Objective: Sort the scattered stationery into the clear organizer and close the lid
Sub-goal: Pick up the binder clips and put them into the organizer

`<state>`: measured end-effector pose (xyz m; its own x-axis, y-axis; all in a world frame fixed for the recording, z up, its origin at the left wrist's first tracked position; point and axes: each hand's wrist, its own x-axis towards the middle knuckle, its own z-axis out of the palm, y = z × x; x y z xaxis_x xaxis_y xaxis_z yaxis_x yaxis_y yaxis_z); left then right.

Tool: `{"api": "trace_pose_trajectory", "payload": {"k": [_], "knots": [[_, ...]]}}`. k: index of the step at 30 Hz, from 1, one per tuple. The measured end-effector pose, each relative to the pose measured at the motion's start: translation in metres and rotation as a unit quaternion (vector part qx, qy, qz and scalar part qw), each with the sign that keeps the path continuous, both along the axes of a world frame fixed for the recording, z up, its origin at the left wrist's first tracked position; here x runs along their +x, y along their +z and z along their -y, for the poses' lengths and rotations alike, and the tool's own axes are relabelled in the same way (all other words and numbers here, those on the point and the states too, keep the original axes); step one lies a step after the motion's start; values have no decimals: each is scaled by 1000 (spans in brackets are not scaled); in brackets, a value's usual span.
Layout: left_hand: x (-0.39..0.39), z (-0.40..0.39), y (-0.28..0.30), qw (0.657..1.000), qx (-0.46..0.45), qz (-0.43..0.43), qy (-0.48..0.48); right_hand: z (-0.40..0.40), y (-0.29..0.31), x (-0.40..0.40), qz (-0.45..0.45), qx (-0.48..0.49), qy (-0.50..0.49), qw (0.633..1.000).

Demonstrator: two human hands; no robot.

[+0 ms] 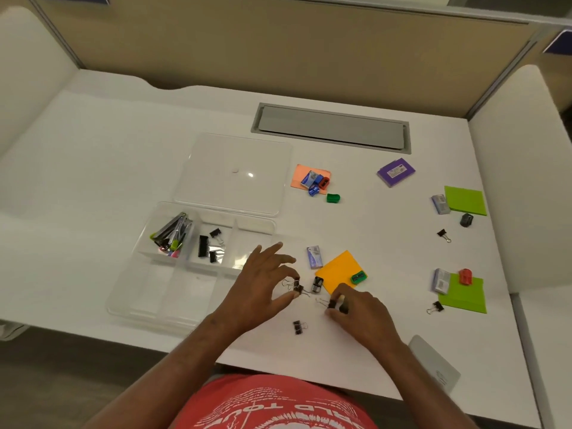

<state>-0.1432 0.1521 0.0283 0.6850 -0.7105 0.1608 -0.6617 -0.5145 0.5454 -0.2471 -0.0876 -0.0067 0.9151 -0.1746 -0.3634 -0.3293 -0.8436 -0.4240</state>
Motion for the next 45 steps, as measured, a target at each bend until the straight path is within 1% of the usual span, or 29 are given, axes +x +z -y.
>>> {"api": "trace_pose_trajectory", "payload": {"k": [3,6,8,13,15,18,23,28,31,35,38,42,45], "knots": [[19,-27,6,1000,-8,23,18,-4,16,1,64,82,-85,991],[41,-56,8,997,-21,41,58,-13,32,8,146,151,-145,967],[56,-76,6,995,-25,40,88,-23,42,17,176,188,-170,951],[88,-114,-4,992,13,53,118,-59,55,50,200,252,-184,929],[99,-124,-8,990,31,63,119,-78,59,65,196,256,-180,929],[111,-137,-14,991,40,47,121,-109,64,87,188,259,-160,934],[120,-163,-22,990,30,25,134,-163,66,125,190,241,-102,946],[124,-187,-25,990,22,8,136,-201,66,161,163,166,-22,972],[126,-196,-27,992,1,1,129,-215,69,179,147,130,5,981],[130,-203,-29,992,-12,11,125,-223,69,192,158,143,0,977],[132,-201,-31,993,-17,3,121,-224,68,193,179,140,-11,974],[135,-187,-30,995,-12,4,99,-215,59,182,201,78,-9,976],[136,-171,-25,996,-9,9,86,-200,51,171,176,21,-15,984]]}}
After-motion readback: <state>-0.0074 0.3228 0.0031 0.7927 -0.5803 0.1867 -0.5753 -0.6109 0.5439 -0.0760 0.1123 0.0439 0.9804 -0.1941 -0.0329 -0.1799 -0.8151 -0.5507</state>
